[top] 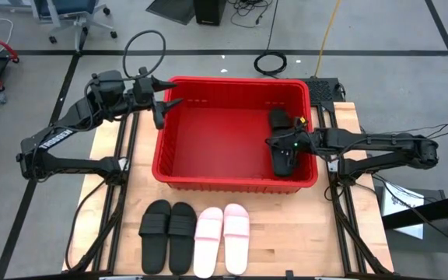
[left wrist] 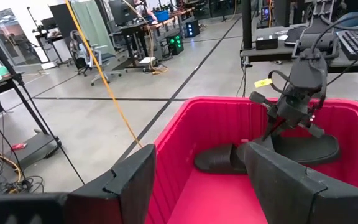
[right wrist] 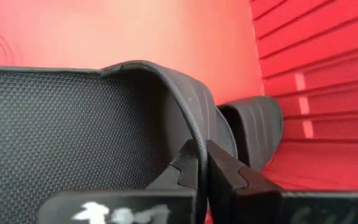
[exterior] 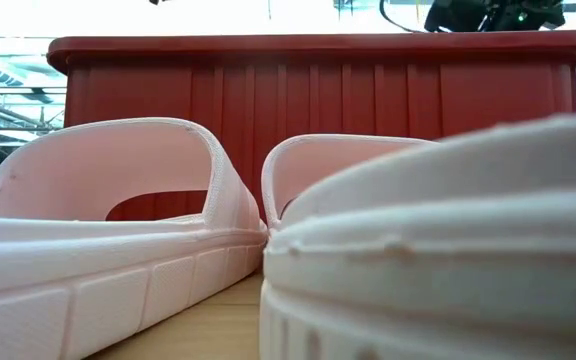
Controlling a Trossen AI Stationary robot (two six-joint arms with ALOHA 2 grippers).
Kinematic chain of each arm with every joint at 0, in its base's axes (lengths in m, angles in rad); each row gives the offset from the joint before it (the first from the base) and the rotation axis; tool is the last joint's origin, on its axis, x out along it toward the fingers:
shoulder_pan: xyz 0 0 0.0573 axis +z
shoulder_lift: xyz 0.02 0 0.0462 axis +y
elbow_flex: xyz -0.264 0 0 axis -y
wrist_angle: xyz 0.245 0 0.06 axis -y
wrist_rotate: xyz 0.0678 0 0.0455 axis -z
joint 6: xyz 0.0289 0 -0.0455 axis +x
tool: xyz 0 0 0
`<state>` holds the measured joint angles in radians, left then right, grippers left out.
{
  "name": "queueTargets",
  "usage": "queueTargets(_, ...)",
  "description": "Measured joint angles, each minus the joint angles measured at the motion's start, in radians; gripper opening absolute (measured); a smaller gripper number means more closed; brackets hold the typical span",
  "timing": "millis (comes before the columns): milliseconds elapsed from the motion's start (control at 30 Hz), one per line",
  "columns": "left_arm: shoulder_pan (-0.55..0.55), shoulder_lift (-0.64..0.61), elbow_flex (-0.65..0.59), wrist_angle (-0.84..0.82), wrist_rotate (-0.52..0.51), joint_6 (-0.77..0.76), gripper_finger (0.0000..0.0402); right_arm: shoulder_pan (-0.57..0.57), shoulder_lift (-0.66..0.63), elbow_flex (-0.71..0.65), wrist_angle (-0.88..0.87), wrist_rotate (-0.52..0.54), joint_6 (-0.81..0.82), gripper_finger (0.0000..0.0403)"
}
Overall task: Pick and place slides into bin
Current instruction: Put the black slide into the red organizer bin
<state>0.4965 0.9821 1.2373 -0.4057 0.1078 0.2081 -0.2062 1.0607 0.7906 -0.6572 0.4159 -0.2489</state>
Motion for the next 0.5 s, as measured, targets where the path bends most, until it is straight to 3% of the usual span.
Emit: queueTargets(500, 0.000, 0.000, 0.000, -0.005, 0.034, -0.001, 0.0248, -0.081, -0.003, -0.087, 0.082, 0.001, -0.063, 0.0000)
